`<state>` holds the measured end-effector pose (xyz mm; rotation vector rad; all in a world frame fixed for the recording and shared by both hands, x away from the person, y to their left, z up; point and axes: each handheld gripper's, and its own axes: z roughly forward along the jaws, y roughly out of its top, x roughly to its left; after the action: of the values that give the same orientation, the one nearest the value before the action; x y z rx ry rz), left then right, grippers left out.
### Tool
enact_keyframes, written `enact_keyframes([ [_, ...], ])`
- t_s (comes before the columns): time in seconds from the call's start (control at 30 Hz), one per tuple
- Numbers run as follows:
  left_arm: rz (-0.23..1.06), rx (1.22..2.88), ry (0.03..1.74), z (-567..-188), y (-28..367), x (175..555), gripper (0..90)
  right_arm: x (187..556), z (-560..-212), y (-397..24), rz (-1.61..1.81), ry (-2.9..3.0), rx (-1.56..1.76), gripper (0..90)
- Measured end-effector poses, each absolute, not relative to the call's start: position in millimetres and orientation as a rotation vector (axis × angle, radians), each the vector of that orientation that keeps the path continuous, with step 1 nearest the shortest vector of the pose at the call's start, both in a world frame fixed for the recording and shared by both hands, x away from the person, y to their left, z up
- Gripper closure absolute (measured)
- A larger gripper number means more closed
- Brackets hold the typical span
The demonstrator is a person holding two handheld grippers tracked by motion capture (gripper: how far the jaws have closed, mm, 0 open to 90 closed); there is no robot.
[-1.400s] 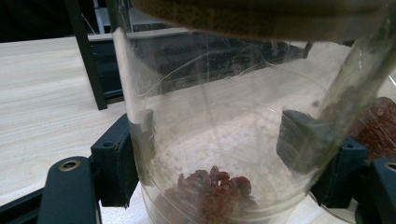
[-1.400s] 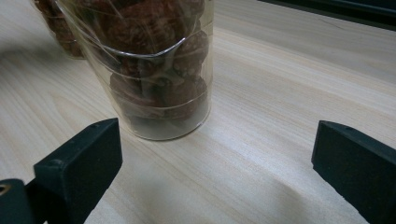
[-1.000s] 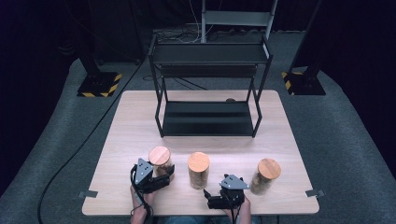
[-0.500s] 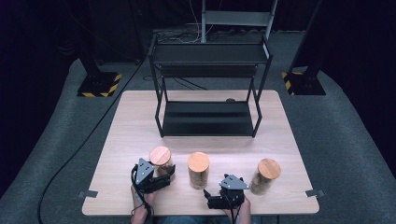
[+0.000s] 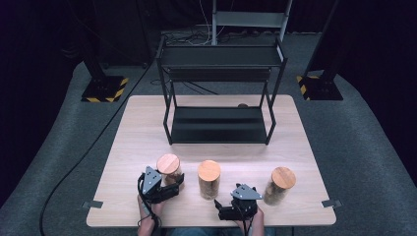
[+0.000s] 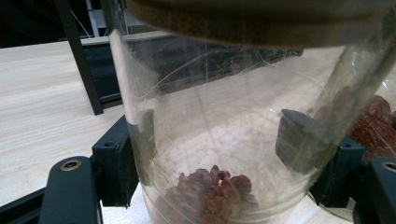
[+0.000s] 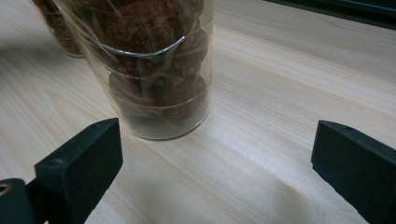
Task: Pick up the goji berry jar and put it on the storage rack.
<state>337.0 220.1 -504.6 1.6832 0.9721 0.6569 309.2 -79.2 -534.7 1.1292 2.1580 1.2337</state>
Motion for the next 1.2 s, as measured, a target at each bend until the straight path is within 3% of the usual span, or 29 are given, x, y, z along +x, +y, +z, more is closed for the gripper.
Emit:
enact_keyframes([
  [1.2, 0.645, 1.706, 0.939, -493, 217, 345, 24.4, 310, -535, -79, 1.228, 2.168, 1.134, 1.3],
])
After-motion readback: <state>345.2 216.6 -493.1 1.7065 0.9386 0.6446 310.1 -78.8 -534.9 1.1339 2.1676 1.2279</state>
